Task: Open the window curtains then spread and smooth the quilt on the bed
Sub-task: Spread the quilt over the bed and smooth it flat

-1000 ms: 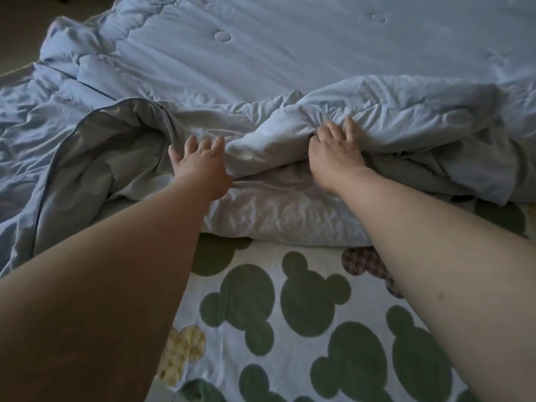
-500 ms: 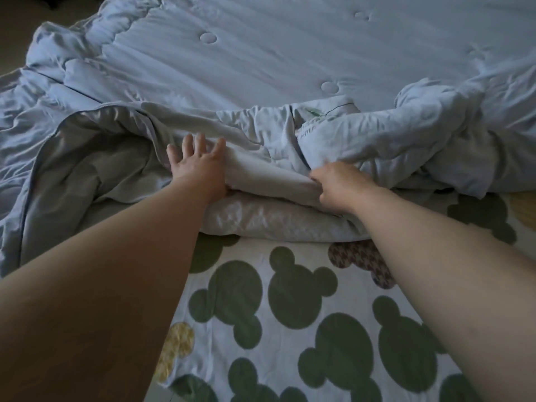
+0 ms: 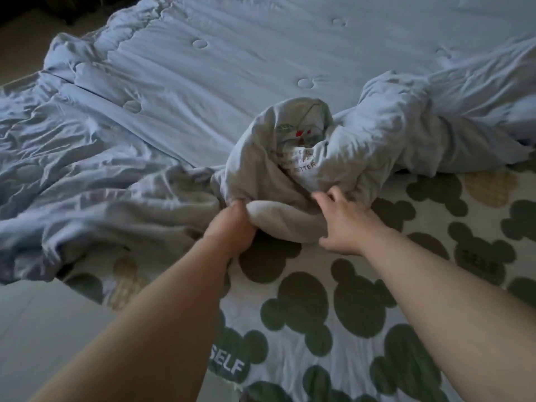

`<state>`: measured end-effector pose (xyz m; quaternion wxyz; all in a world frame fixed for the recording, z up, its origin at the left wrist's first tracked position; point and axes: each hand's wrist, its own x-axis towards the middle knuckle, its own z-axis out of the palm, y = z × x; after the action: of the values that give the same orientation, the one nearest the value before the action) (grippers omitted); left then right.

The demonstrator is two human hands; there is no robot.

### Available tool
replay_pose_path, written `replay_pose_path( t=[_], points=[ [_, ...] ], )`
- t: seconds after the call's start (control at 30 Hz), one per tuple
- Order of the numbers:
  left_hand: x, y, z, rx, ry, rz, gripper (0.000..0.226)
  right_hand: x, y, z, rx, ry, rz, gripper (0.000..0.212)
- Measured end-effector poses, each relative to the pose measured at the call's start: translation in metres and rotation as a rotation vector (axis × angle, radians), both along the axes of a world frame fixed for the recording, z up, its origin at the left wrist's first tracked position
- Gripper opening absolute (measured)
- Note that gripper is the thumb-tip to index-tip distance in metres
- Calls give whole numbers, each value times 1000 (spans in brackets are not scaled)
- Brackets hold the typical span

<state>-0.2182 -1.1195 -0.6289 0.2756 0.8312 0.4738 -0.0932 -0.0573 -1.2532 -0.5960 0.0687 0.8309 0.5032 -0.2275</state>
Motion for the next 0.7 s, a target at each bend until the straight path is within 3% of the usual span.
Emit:
replay_pose_path(
  t=[0.07, 0.1, 0.23, 0.43, 0.47, 0.57, 0.7],
  points=[
    [-4, -37, 2, -90, -88, -2, 40, -12, -12, -1, 44, 54, 33, 105],
    [-6, -58, 4, -121, -138, -15, 43, -19, -20, -1, 63, 50, 68, 106],
    [-18, -124, 16, -169, -101, -37, 56, -45, -42, 4, 79, -61, 264, 45],
    [-60, -154, 17, -27, 105, -69, 91, -73, -87, 8, 5, 167, 192, 23],
    [-68, -160, 17, 16, 154, -72, 86, -79, -94, 7, -15, 183, 193, 23],
    [-90, -172, 16, 103, 322, -162, 43, -89, -109, 2, -92, 260, 153, 25],
    [-122, -204, 7, -60, 437, -271, 32, -111, -145, -5, -265, 330, 121, 26]
  ],
)
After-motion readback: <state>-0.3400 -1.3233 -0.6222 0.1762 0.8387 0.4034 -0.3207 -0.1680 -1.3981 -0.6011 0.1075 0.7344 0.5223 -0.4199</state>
